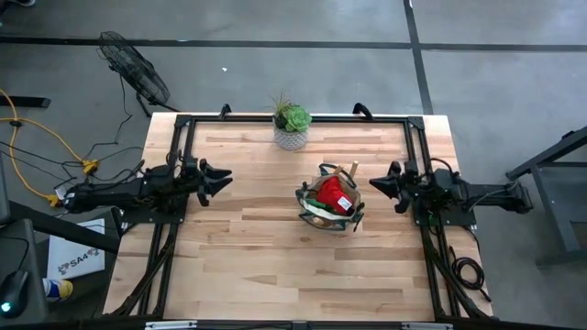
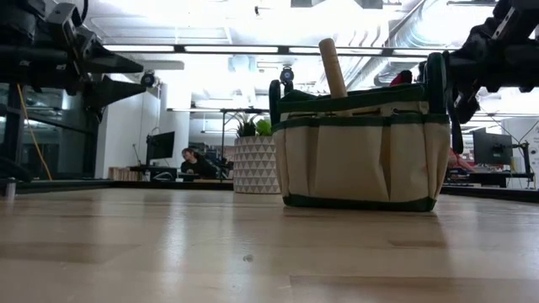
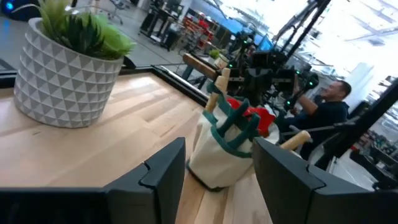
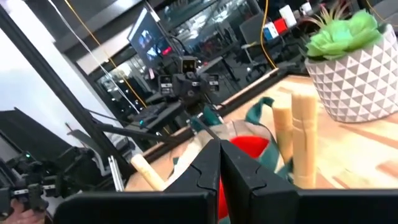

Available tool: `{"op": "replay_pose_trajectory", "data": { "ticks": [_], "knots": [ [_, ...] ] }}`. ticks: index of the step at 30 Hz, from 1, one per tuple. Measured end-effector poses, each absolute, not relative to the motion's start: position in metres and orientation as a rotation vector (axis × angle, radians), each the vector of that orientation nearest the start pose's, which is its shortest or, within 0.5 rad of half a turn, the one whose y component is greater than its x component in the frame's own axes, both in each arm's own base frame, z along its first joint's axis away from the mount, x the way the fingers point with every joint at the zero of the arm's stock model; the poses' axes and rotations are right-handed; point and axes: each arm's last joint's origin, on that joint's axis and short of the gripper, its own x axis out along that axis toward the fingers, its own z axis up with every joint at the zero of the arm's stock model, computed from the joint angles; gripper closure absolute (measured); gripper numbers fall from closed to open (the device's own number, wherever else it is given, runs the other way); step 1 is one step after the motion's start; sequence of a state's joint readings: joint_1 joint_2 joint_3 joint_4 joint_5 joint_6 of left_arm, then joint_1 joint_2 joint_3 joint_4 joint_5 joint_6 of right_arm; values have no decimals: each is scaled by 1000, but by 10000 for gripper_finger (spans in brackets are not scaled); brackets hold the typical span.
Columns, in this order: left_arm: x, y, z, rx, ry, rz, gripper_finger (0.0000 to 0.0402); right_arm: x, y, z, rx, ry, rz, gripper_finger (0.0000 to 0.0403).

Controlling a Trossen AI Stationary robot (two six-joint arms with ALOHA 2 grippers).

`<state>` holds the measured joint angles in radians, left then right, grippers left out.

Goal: Pick & Place Garden tools in Gardening bag
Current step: Return to Home Position

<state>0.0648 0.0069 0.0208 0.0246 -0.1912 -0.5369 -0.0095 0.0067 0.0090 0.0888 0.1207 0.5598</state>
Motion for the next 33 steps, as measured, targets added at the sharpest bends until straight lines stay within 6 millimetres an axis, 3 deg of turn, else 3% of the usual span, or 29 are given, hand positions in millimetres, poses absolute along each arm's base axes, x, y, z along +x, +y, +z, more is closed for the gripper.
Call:
{"op": "replay_pose_trajectory", "data": {
  "ticks": [15, 21, 33],
  "knots": [
    [96, 11, 172, -526, -100, 230, 220, 97, -7, 171, 472, -107, -212, 400],
    [96, 9, 177, -304, -108, 140, 220, 97, -7, 170, 447, -96, -221, 400],
    [96, 9, 170, -299, -44, 146, 220, 98, -6, 169, 442, -78, -184, 401]
  ]
}}
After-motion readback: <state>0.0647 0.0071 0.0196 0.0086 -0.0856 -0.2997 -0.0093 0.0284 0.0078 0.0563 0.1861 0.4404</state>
